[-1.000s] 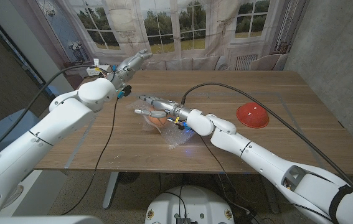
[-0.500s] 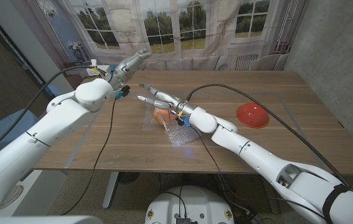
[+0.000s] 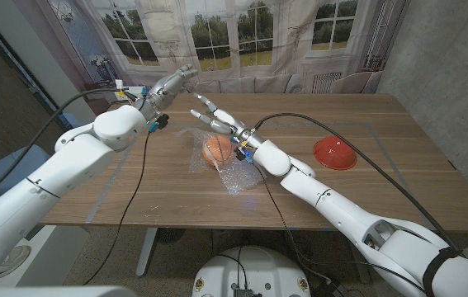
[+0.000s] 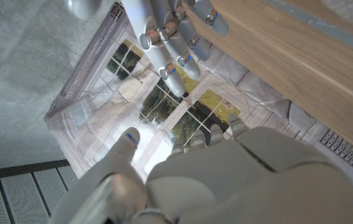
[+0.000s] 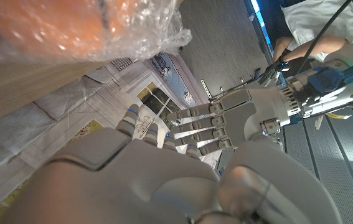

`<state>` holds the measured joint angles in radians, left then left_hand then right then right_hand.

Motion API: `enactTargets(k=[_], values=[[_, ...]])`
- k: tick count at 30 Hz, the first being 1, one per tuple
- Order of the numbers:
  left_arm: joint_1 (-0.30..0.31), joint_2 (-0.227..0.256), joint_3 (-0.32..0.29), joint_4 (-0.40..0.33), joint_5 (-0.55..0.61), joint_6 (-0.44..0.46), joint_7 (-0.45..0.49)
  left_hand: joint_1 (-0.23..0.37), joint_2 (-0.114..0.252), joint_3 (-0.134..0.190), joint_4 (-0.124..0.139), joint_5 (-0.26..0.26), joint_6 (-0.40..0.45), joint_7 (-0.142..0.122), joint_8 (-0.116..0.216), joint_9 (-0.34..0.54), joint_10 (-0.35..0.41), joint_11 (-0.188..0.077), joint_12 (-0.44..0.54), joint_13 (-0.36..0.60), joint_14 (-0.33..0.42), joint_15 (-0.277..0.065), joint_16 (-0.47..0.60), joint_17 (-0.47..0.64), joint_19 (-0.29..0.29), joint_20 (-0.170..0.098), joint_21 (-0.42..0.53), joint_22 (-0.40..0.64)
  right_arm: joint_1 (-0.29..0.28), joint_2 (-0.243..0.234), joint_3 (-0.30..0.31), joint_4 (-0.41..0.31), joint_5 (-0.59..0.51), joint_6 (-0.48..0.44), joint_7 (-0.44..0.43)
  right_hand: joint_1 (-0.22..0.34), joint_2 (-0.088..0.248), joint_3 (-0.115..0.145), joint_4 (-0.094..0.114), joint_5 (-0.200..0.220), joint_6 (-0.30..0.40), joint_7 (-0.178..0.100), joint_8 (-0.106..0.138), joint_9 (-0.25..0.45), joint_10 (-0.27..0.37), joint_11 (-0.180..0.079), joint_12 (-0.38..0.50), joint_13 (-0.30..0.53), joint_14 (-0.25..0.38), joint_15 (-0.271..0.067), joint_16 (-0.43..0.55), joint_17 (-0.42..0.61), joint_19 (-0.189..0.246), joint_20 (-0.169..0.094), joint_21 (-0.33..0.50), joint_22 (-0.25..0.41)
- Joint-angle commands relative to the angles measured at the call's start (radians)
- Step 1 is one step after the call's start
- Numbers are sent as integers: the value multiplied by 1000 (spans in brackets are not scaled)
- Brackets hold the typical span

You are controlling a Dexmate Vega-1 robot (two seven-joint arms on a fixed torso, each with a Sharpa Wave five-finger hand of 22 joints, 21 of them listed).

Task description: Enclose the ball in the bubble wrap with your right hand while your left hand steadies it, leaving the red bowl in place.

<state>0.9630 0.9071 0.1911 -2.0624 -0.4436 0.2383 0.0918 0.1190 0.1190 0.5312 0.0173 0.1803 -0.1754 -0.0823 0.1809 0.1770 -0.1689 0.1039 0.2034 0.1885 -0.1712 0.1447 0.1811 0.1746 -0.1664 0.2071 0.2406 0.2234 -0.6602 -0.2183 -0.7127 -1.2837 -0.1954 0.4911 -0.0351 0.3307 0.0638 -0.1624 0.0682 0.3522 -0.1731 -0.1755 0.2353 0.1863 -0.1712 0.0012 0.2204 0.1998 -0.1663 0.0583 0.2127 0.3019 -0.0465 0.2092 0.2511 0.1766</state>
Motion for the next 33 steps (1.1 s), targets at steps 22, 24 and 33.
enactTargets(k=[22,24,33], values=[[129,-118,-64,188,-108,-513,-169,7,-22,-10,-14,-4,-2,-19,21,0,-85,-23,25,-1,-129,-35,17,0,-23,-1,63,-4,37,-5,142,54,377,16,143,51,44,19,-30,-26,143,29,31,-3,146,9,37,-4,160,-16,39,-61,183,-12,16,2],[131,-121,-64,196,-113,-522,-171,7,-24,-11,-15,-4,2,-20,21,0,-81,-24,26,-1,-127,-36,17,0,-21,-1,63,-4,35,-8,154,56,404,12,151,52,46,20,-31,-27,148,31,30,-3,150,13,37,-4,161,-20,38,-62,189,-10,16,1],[144,-138,-59,228,-153,-549,-182,7,-32,-15,-19,-4,12,-23,20,0,-72,-23,27,-2,-122,-38,15,0,-25,-2,60,-5,56,-19,200,91,452,22,140,45,51,19,-26,-30,201,33,32,-3,197,20,42,-4,185,-23,42,-69,223,-49,14,0]])
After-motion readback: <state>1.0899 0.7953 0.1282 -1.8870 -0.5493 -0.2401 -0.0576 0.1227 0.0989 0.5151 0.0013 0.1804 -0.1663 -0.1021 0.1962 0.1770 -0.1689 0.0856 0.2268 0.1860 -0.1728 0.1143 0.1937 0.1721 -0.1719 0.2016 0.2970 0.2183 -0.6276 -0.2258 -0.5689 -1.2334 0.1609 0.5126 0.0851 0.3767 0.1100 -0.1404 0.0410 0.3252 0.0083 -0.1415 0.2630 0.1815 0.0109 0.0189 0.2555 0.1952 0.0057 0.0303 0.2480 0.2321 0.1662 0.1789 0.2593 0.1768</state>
